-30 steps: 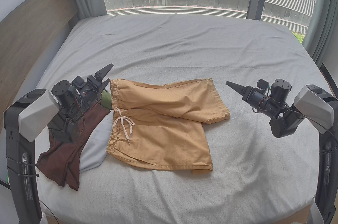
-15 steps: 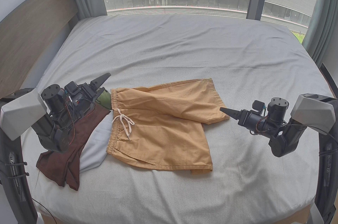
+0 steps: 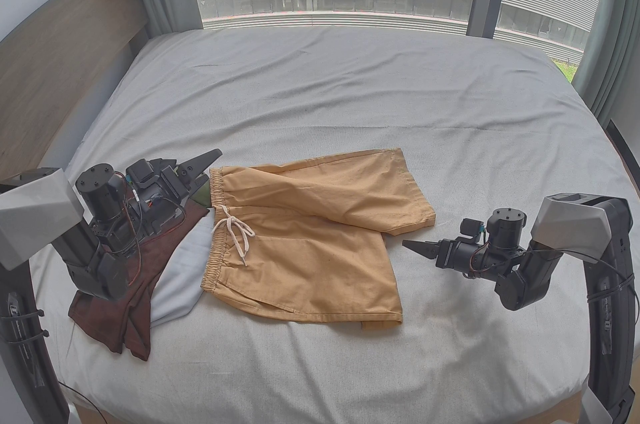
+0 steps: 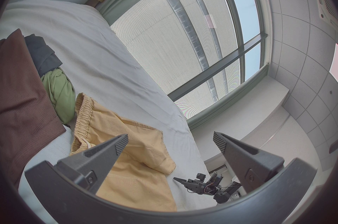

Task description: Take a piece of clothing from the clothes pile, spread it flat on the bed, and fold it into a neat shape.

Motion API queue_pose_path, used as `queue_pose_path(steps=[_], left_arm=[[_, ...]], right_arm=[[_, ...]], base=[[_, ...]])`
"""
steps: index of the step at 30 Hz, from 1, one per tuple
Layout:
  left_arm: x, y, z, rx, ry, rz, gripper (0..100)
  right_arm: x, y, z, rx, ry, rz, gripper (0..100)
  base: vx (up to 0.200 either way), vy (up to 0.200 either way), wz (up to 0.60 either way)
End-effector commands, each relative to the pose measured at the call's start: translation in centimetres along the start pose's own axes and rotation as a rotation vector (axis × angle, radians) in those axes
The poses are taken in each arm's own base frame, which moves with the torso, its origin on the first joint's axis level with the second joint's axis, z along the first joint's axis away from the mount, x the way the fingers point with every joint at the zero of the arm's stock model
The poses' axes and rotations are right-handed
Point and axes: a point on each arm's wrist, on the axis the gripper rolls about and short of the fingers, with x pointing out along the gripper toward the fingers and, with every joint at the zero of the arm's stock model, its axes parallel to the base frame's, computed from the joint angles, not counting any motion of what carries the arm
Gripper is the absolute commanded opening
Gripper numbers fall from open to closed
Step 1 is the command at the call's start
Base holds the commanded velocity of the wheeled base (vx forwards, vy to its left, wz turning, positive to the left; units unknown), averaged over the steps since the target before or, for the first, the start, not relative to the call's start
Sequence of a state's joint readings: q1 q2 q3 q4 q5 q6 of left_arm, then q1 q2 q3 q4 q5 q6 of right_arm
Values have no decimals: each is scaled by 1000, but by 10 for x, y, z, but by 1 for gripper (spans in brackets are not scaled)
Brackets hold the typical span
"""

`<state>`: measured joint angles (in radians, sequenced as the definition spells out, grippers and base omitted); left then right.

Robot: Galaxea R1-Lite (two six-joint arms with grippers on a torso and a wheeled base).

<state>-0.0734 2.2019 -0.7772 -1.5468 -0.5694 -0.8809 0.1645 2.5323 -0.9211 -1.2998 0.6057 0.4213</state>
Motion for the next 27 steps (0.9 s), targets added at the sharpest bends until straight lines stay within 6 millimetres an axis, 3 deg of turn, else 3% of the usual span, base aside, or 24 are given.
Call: queue_pose_path(steps=[1, 10, 27], left_arm=[[1, -7, -2, 2, 6, -15, 100], [2, -8, -2, 2, 7, -18, 100], [-1, -16, -1, 6, 5, -29, 100]], right_arm=[[13, -8, -5, -25, 25, -5, 100], [37, -15, -10, -125, 42, -34, 100], [56, -28, -18, -239, 13, -81, 100]], base=[[0, 0, 0], [0, 0, 0], [0, 0, 0]])
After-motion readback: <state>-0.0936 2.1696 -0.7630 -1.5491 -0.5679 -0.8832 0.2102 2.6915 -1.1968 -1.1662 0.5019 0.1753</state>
